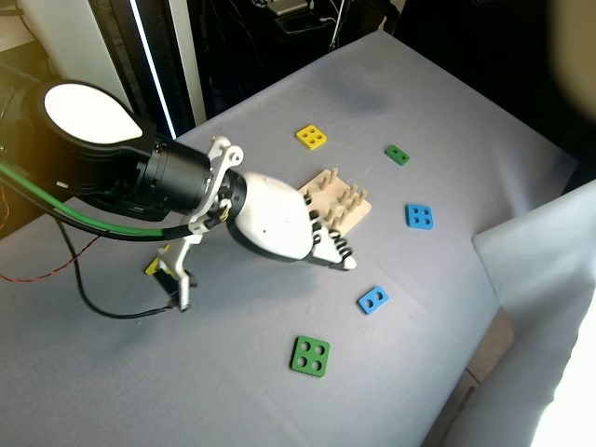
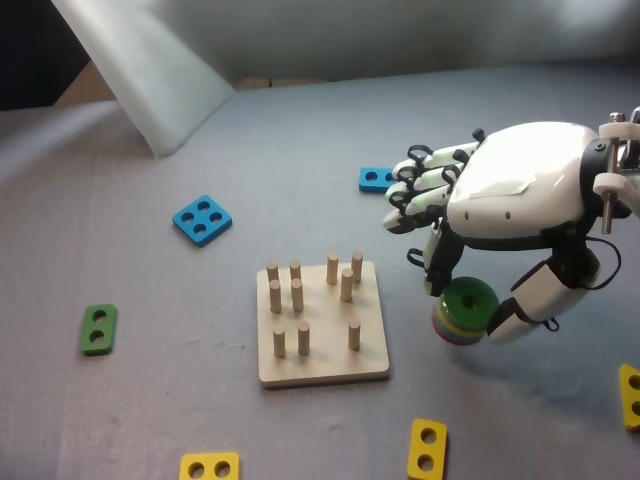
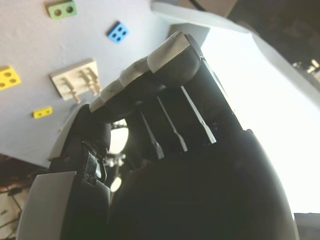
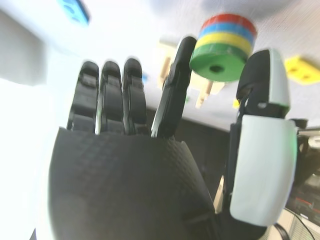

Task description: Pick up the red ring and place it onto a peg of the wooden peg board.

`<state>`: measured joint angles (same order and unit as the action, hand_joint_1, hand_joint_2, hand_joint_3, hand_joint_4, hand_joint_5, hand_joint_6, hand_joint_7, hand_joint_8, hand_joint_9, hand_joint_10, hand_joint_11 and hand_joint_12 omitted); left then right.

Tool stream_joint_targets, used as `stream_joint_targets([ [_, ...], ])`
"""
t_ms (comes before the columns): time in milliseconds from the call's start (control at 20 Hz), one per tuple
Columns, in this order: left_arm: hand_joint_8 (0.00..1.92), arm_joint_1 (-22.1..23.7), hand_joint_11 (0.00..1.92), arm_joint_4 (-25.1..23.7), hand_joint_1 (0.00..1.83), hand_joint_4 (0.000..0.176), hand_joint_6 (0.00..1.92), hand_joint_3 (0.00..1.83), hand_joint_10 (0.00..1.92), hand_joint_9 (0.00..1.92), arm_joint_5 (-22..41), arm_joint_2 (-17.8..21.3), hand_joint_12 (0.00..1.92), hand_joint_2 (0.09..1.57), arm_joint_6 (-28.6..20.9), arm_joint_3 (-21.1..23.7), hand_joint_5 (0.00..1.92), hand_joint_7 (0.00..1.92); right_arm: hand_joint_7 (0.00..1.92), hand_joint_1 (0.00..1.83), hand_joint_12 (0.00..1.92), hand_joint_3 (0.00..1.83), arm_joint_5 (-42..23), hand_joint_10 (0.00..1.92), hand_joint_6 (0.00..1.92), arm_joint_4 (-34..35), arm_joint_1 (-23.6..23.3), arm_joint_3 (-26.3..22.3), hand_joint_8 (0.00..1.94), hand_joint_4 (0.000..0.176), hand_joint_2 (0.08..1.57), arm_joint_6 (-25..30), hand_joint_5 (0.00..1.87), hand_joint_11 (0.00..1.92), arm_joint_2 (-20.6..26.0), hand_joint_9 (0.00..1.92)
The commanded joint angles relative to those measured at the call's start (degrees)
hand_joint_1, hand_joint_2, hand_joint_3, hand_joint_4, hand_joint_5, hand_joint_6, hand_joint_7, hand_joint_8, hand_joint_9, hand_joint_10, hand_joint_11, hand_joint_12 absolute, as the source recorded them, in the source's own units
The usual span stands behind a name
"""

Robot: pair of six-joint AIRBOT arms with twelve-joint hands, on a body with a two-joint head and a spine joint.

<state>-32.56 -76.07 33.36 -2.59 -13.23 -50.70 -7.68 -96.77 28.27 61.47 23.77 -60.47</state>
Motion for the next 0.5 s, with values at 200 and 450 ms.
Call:
stream_joint_targets([
  [200,1.92,0.4,1.14,2.8,0.52,0.0,1.92,0.04,1.92,1.06,0.2,0.2,1.92,1.57,0.0,-0.6,0.92,1.03,0.26,1.05,0.0,0.0,-0.4,0.0,0.83,0.6,-2.8,0.4,0.01,0.176,1.06,1.2,1.08,0.0,-0.1,0.08],
  [450,1.92,0.4,1.15,2.8,0.51,0.0,1.92,0.04,1.92,1.07,0.3,-0.3,1.92,1.57,0.0,-1.0,0.92,1.03,0.27,1.05,0.0,0.0,-2.1,0.0,0.81,-2.1,-5.5,0.4,0.01,0.176,1.06,1.4,1.09,0.0,-0.5,0.07],
])
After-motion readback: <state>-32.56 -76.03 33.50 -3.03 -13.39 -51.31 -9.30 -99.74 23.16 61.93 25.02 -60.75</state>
